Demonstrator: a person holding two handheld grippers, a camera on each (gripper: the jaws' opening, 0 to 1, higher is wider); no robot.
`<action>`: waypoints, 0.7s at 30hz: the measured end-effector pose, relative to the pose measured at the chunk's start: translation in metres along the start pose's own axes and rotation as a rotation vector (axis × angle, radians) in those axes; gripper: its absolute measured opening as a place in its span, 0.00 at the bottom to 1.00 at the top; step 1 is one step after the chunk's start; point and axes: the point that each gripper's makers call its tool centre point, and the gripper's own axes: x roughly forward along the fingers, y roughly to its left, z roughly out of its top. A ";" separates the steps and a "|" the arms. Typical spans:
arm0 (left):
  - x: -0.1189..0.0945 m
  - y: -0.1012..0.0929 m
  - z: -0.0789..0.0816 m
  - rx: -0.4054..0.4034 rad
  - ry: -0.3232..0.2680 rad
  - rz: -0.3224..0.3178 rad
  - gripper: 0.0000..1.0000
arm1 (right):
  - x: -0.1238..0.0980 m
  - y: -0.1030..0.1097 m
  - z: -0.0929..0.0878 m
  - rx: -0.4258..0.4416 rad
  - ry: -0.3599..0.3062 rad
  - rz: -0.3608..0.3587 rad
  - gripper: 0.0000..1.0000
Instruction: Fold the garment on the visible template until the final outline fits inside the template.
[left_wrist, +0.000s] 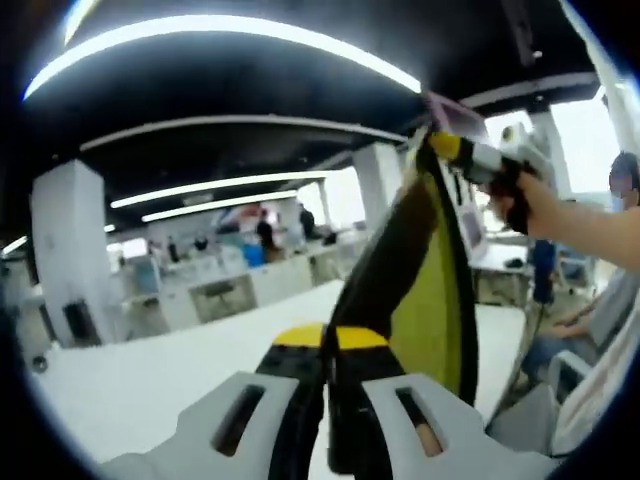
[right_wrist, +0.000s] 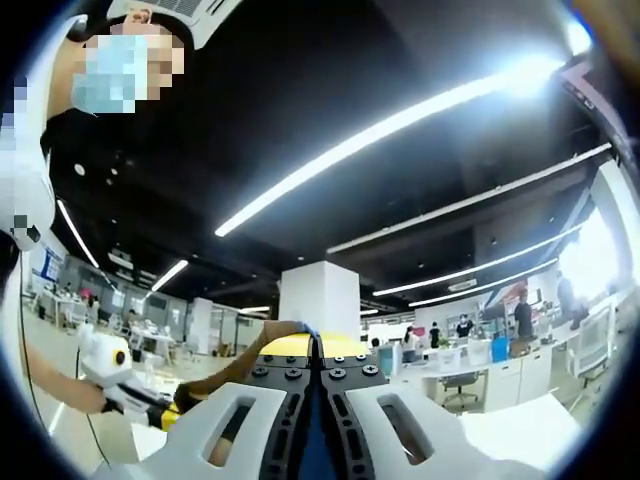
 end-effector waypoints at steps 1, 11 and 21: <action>-0.003 0.008 0.005 0.003 -0.013 0.023 0.00 | -0.001 0.000 -0.002 -0.004 0.011 0.001 0.01; -0.017 0.036 0.036 0.047 -0.093 0.115 0.00 | -0.015 0.007 -0.023 -0.042 0.107 0.019 0.01; -0.033 0.041 0.047 0.063 -0.131 0.140 0.00 | -0.033 0.022 -0.034 -0.050 0.167 0.051 0.01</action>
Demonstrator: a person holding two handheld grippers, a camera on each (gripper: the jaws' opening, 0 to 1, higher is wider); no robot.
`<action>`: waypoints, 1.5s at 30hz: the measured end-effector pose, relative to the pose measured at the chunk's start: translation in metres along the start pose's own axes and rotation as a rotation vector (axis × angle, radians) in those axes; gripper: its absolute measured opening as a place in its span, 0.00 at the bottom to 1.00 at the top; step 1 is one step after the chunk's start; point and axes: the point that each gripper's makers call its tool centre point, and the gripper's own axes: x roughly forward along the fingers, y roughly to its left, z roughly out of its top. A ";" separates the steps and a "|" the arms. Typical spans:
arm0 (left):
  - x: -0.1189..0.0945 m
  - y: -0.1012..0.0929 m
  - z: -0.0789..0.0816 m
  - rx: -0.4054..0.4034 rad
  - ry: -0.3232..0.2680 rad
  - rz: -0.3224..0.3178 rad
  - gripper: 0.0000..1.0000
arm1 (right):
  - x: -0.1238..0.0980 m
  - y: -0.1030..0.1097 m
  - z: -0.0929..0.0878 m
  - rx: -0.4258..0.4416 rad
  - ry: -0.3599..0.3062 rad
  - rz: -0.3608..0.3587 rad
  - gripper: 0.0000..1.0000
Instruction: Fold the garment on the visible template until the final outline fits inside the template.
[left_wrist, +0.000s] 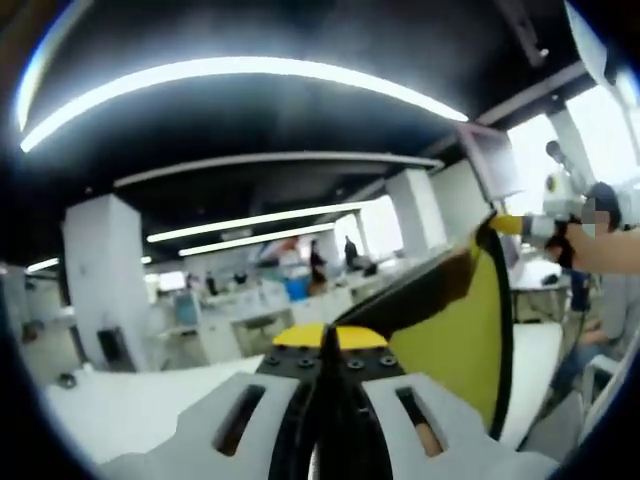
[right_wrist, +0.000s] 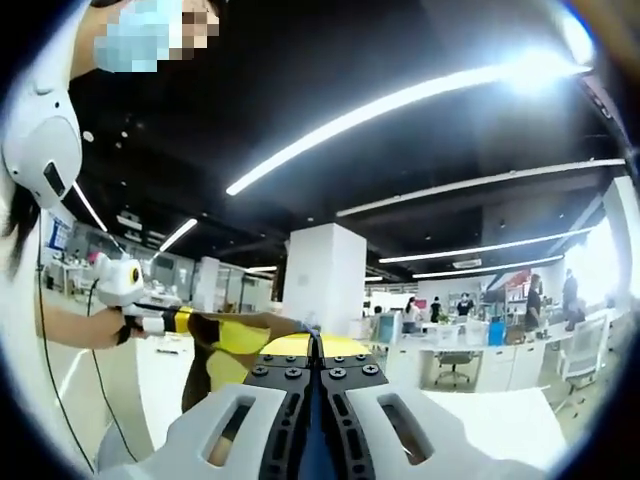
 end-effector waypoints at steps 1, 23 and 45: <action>-0.002 0.000 0.001 0.003 -0.001 -0.002 0.00 | -0.002 0.002 -0.001 0.005 0.004 0.004 0.01; -0.035 -0.019 0.000 0.028 0.065 -0.027 0.00 | -0.040 0.025 -0.027 0.113 0.138 0.034 0.01; 0.055 0.025 -0.141 0.015 0.281 -0.039 0.00 | 0.045 -0.048 -0.191 0.085 0.366 0.030 0.01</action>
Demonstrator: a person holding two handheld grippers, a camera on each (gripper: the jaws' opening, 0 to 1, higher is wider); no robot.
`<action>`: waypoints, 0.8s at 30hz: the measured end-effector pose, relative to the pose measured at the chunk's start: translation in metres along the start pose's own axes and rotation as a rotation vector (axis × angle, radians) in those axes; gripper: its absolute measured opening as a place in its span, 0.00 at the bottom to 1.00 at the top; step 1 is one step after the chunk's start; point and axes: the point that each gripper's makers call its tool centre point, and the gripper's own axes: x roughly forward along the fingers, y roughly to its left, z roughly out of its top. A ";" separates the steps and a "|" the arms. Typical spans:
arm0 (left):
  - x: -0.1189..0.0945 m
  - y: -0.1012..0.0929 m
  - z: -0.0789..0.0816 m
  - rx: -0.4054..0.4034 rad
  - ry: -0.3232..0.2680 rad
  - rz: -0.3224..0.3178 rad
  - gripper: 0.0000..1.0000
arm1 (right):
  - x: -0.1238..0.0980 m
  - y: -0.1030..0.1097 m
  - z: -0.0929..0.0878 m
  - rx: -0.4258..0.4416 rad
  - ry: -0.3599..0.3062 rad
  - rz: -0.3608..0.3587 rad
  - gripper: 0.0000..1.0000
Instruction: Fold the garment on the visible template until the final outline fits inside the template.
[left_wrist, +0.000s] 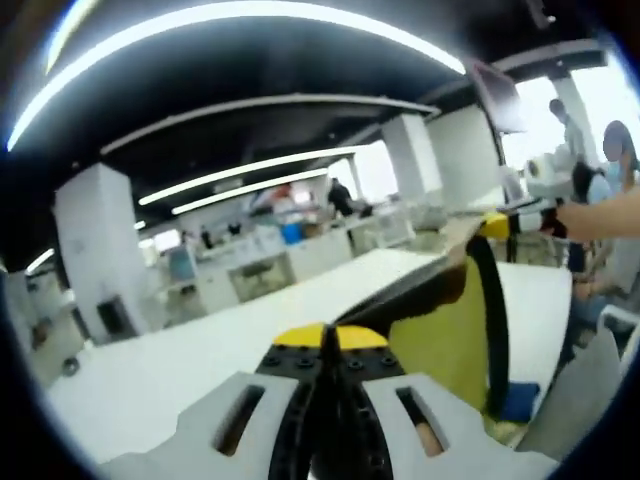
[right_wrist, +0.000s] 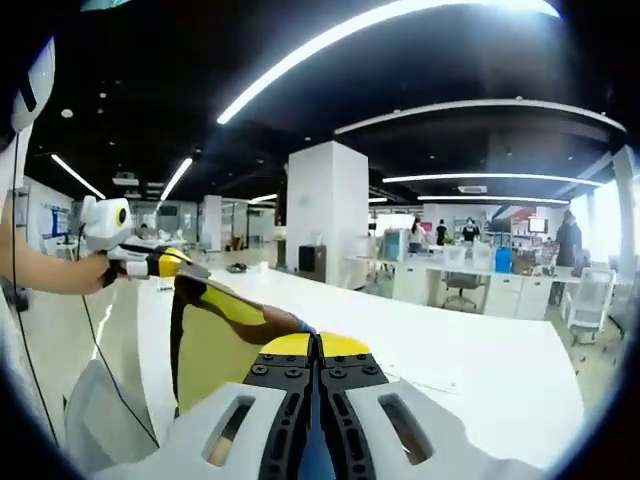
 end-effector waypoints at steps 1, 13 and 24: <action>0.010 0.003 -0.008 -0.002 0.016 -0.008 0.00 | 0.004 -0.003 -0.005 0.006 0.010 -0.003 0.01; 0.079 0.021 -0.079 -0.071 0.167 -0.056 0.00 | 0.065 -0.042 -0.068 0.075 0.133 -0.013 0.01; 0.135 0.035 -0.140 -0.150 0.304 -0.074 0.00 | 0.109 -0.072 -0.122 0.129 0.238 0.011 0.01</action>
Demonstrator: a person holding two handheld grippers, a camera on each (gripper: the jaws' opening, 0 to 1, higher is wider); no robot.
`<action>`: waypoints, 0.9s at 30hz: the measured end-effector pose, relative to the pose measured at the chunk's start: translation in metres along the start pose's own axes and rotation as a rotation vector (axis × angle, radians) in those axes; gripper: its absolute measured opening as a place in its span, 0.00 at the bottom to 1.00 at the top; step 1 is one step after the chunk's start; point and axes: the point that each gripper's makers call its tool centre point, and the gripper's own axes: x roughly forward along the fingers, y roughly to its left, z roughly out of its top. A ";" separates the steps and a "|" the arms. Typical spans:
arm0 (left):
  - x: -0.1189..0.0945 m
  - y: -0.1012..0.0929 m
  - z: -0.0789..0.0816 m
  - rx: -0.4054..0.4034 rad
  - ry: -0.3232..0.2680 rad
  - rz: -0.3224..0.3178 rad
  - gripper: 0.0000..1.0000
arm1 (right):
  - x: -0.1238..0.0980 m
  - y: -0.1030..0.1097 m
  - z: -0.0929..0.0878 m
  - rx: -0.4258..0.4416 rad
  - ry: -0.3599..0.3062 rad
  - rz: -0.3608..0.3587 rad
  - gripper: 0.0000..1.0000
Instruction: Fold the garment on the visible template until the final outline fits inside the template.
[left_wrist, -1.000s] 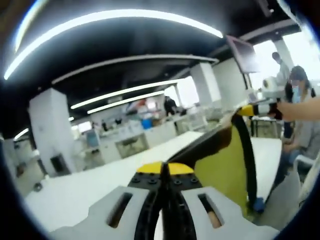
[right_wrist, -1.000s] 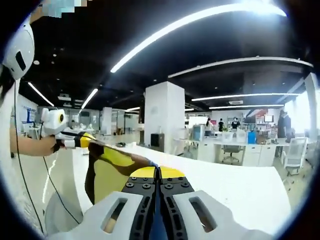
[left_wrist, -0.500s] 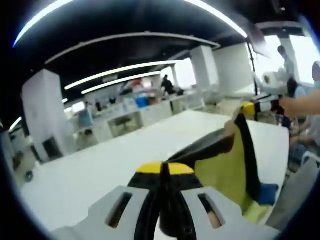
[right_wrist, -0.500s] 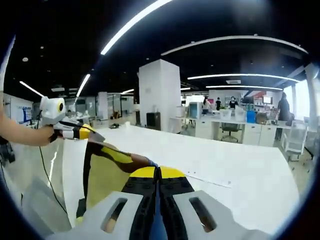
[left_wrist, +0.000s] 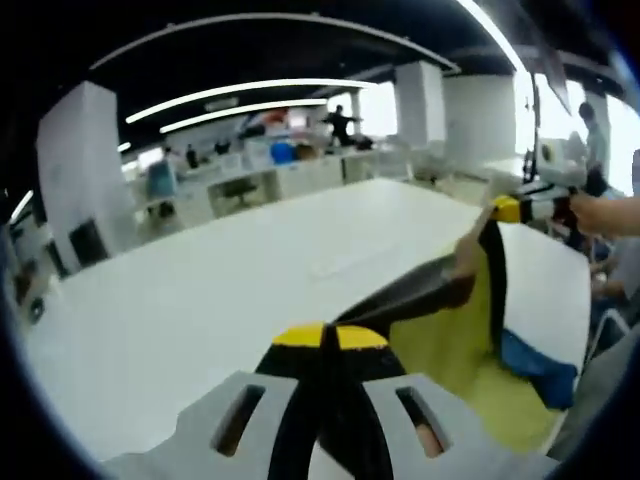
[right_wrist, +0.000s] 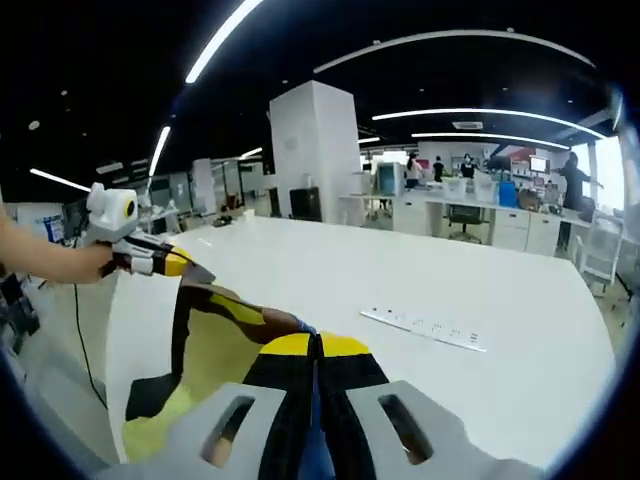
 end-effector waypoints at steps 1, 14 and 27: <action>0.004 0.002 -0.003 -0.003 0.009 -0.002 0.00 | 0.005 -0.002 -0.003 0.012 0.003 0.003 0.01; 0.054 0.017 -0.039 -0.050 0.114 -0.018 0.00 | 0.046 -0.019 -0.041 0.075 0.088 0.009 0.01; 0.095 0.025 -0.077 -0.117 0.250 -0.024 0.00 | 0.081 -0.039 -0.078 0.100 0.203 -0.012 0.01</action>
